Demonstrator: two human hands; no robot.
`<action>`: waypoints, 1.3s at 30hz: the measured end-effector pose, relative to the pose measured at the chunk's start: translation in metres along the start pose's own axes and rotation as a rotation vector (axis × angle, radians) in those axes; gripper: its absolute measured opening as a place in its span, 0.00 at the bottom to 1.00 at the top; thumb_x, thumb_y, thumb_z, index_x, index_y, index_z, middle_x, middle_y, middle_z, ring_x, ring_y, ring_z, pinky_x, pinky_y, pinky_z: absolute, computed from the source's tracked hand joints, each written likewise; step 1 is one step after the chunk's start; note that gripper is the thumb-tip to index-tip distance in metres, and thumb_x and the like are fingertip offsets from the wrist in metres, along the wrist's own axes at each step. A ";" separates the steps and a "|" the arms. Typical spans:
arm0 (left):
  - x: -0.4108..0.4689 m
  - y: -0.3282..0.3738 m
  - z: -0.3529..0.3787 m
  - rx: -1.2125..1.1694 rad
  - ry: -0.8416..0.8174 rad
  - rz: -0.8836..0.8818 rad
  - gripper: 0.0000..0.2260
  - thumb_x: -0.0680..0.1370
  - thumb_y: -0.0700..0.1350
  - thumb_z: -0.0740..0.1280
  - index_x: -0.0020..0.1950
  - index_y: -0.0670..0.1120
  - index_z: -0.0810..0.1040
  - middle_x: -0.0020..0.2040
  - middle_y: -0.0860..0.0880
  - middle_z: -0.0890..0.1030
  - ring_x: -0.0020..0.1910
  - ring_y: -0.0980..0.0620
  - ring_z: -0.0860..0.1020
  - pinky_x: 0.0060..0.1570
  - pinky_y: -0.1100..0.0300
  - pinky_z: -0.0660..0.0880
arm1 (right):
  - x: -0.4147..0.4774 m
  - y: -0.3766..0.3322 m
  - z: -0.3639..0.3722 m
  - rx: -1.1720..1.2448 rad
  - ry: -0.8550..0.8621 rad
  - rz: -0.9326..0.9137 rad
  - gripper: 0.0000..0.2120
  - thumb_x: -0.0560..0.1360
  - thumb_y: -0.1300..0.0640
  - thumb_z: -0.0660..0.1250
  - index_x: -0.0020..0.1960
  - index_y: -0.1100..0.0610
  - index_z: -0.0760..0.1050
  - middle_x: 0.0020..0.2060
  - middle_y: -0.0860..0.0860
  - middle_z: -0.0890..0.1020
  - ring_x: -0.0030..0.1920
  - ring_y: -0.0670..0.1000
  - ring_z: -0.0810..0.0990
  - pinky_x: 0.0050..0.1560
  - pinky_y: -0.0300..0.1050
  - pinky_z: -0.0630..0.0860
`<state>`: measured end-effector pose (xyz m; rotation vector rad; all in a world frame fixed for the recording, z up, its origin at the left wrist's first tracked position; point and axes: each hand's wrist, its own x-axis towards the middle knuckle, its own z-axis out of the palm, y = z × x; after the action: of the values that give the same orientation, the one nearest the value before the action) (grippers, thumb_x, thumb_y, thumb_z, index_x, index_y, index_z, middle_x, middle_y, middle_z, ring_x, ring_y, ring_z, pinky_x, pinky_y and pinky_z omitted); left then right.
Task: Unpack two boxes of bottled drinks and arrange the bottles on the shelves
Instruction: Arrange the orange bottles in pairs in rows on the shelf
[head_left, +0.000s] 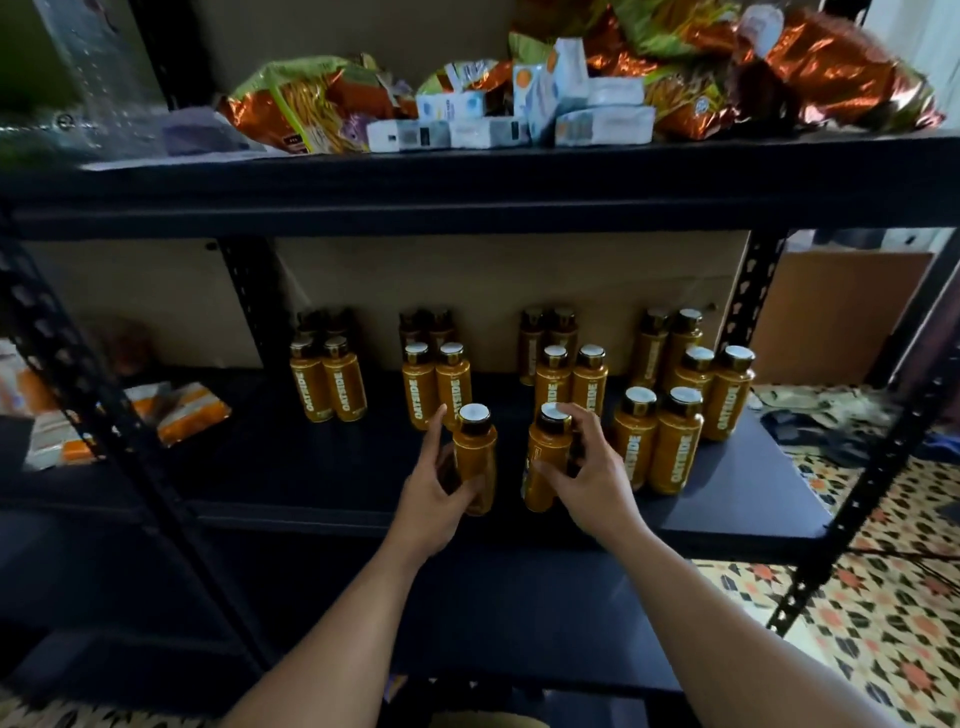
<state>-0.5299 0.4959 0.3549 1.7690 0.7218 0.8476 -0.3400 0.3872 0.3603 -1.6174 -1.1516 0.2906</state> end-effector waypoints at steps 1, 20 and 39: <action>0.005 -0.003 0.003 0.019 0.008 0.008 0.44 0.78 0.37 0.72 0.78 0.70 0.50 0.73 0.66 0.67 0.72 0.68 0.66 0.74 0.58 0.65 | 0.005 0.005 0.001 0.011 -0.013 0.008 0.36 0.75 0.57 0.76 0.70 0.31 0.61 0.61 0.39 0.79 0.63 0.43 0.78 0.64 0.50 0.79; 0.062 -0.040 -0.012 0.135 -0.173 0.030 0.35 0.81 0.50 0.69 0.73 0.75 0.49 0.74 0.65 0.61 0.73 0.61 0.60 0.70 0.56 0.63 | 0.019 0.045 0.035 -0.022 -0.052 0.166 0.48 0.77 0.55 0.74 0.78 0.27 0.43 0.80 0.43 0.63 0.80 0.50 0.61 0.76 0.62 0.67; 0.061 -0.049 -0.012 0.108 -0.153 -0.004 0.41 0.79 0.45 0.72 0.81 0.63 0.49 0.68 0.72 0.60 0.72 0.64 0.58 0.67 0.59 0.62 | 0.012 0.048 0.050 -0.007 0.014 0.241 0.49 0.76 0.52 0.76 0.80 0.31 0.44 0.76 0.40 0.70 0.75 0.45 0.68 0.74 0.57 0.70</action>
<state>-0.5089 0.5663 0.3245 1.9053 0.6801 0.6726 -0.3429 0.4291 0.3039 -1.7632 -0.9484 0.4301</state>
